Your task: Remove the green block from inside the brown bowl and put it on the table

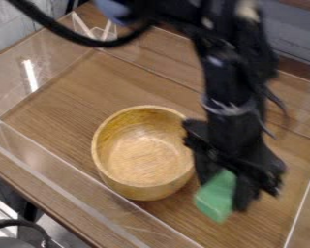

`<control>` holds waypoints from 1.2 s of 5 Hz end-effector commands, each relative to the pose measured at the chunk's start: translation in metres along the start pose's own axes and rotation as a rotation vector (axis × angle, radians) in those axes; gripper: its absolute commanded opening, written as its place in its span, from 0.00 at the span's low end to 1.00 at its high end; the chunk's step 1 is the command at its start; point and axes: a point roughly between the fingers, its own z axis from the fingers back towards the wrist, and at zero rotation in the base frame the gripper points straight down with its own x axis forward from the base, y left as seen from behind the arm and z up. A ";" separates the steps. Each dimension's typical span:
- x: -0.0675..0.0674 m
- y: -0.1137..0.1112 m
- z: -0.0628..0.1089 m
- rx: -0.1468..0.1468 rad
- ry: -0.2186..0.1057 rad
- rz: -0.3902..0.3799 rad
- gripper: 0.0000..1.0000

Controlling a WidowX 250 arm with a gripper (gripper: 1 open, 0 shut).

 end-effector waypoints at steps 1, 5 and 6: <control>0.015 -0.011 0.000 -0.010 -0.058 0.015 0.00; 0.014 0.010 0.005 -0.004 -0.092 0.106 0.00; 0.014 0.011 0.001 -0.006 -0.093 0.117 0.00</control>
